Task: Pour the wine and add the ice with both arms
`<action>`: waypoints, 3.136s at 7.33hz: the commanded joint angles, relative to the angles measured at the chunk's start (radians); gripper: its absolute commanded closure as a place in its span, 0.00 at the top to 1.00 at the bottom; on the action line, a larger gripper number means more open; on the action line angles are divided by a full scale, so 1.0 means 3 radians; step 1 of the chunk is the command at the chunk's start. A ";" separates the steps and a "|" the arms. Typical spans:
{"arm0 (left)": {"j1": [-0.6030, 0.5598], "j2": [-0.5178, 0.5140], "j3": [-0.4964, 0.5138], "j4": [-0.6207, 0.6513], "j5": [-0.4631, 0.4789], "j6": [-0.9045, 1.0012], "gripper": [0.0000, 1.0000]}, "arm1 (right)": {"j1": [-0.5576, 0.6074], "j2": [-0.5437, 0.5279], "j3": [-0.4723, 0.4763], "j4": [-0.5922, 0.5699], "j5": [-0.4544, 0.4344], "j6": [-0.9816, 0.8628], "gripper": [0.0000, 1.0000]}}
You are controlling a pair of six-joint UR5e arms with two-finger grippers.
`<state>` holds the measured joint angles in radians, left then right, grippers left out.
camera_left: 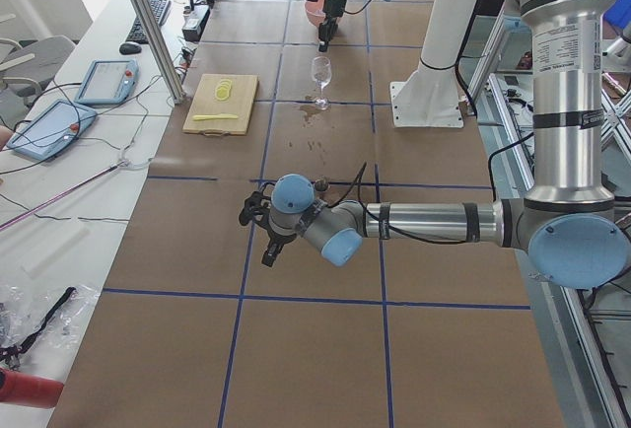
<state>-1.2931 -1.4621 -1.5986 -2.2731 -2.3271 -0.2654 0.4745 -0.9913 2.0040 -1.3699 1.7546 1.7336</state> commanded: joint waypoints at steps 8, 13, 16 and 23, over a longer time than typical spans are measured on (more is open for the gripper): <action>0.0000 0.0006 0.0001 -0.0011 0.0010 0.0000 1.00 | -0.0043 0.0114 -0.0069 -0.0010 -0.0050 -0.0016 1.00; 0.0005 -0.0004 -0.0030 -0.0011 0.0311 0.0005 1.00 | 0.1033 -0.0636 0.0212 -0.0005 0.0970 -0.0336 1.00; -0.0051 -0.0020 -0.0056 0.0025 0.0322 0.0035 1.00 | 0.1515 -0.1546 0.0305 0.0021 0.1151 -0.1560 1.00; -0.0731 -0.0372 -0.0259 0.1644 0.0010 0.0844 1.00 | 0.3116 -0.2045 -0.1079 0.0005 0.1938 -0.5084 1.00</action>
<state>-1.4959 -1.5622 -1.6511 -1.8647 -2.3122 -0.0219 1.3412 -1.6103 1.7834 -1.3681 2.2989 0.3821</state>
